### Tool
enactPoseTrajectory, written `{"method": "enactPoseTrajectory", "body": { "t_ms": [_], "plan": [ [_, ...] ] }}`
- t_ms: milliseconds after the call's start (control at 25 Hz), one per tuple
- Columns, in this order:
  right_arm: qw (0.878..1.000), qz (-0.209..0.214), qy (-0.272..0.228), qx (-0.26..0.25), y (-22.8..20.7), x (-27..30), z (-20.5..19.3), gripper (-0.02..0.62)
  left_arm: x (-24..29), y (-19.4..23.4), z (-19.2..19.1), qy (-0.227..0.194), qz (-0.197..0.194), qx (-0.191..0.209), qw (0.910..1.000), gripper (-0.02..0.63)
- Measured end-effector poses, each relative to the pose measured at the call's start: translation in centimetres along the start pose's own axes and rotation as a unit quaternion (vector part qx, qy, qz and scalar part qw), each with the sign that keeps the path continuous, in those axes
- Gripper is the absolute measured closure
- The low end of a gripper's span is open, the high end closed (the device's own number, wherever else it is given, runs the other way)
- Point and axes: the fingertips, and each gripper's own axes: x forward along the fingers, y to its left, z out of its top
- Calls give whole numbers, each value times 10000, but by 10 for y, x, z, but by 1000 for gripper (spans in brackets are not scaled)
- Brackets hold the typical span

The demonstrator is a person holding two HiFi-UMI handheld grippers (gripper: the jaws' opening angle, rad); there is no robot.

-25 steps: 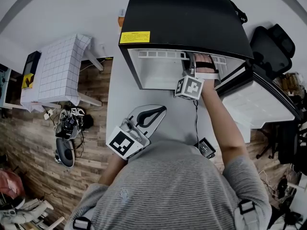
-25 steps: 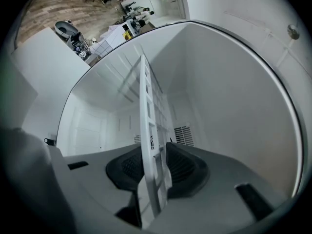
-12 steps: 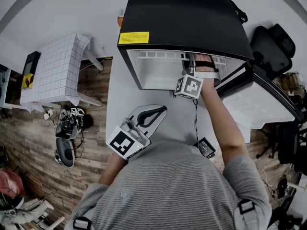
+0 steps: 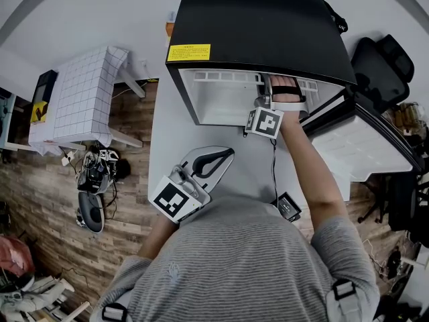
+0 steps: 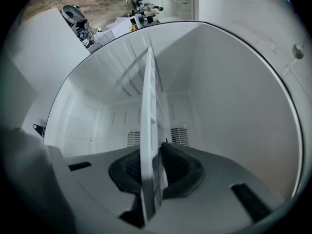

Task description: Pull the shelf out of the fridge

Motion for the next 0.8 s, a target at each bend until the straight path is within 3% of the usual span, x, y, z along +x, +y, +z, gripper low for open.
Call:
{"method": "enactPoseTrajectory", "body": {
  "t_ms": [320, 480, 800],
  "plan": [
    [9997, -132, 113, -184, 0, 0, 1, 552, -4, 3, -11, 190, -1, -60, 9998, 594],
    [9996, -109, 179, -178, -1, 0, 0, 552, 1, 2, 0, -16, -39, -14, 10000, 594],
    [9995, -72, 249, -175, -2, -1, 0, 552, 2, 2, 1, -30, -63, 6, 10000, 594]
  ]
}}
